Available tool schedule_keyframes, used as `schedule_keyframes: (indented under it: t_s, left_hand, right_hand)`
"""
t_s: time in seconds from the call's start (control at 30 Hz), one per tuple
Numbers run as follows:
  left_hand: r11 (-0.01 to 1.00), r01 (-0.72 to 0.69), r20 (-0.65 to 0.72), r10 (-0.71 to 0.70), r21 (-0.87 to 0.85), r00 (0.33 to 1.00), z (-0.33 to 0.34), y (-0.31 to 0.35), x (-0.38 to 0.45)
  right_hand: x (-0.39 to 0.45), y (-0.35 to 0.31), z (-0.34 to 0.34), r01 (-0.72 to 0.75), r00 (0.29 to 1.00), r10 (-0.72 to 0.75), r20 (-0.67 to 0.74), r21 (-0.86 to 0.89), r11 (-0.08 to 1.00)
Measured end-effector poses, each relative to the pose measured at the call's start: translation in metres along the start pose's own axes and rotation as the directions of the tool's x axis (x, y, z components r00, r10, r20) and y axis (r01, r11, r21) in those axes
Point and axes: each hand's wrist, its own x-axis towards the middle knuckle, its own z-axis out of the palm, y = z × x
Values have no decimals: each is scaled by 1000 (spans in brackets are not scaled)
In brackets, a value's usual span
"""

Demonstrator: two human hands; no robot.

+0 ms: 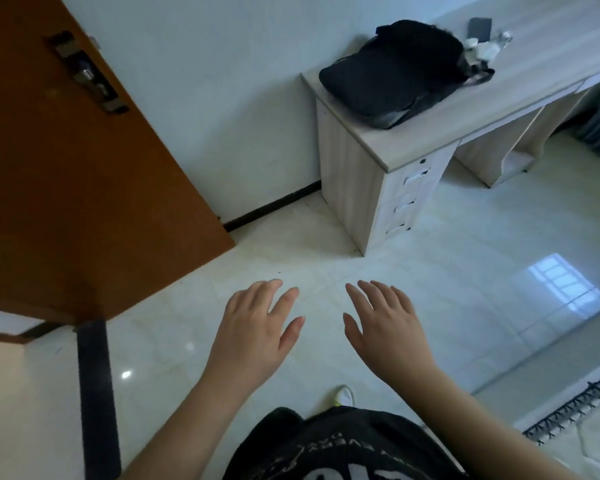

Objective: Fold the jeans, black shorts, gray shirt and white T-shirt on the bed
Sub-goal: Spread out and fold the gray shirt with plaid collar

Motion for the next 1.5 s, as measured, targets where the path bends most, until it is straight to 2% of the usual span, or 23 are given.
schedule_keyframes:
  t_s: [0.23,0.37,0.47,0.57,0.67,0.77,0.9,1.0,1.1,1.2,1.37,1.5]
  left_hand:
    - [993,-80,-99,71,-89,993,2,-20,98]
    - [964,-254,-134,243,-75,961,3,-22,186]
    - [919,-391,-76,387,-47,919,-6,0,250]
    - [835,-550,13,550,-5,835,-12,28,302]
    - [710,-703,98,699,18,708,-10,64,348]
    - [587,-810,67,807,19,586,-13,115,387]
    - [418,-908,75,905,25,418,-10,197,425]
    - [329,-944,77,941,14,329,-9,264,446]
    - [236,-972,79,968,17,237,-12,325,462]
    - [196,-980,64,978,24,197,-24,377,477]
    - [142,-990,26,990,13,142,-34,451,507]
    - [137,-990,2,991,-13,137,-38,498,537]
  right_hand:
    - [71,25,-6,-130,991,130,-33,-11,991]
    - [119,47,-7,-216,976,215,-48,-32,976]
    - [142,71,-7,-313,948,314,40,-44,949]
    - [151,96,-12,-466,879,470,79,-61,883]
    - [147,123,-21,-605,788,607,105,-52,795]
    - [131,155,-32,-740,668,741,64,-46,671]
    - [108,200,-48,-847,530,847,34,-28,531]
    - [89,238,-63,-899,436,900,9,-32,436]
    - [71,277,-81,-945,327,939,-107,-34,326]
    - [61,318,-96,-958,284,938,-200,-12,287]
    - [55,397,-117,-969,240,945,-224,5,247]
    - [59,453,-130,-976,207,940,-271,10,217]
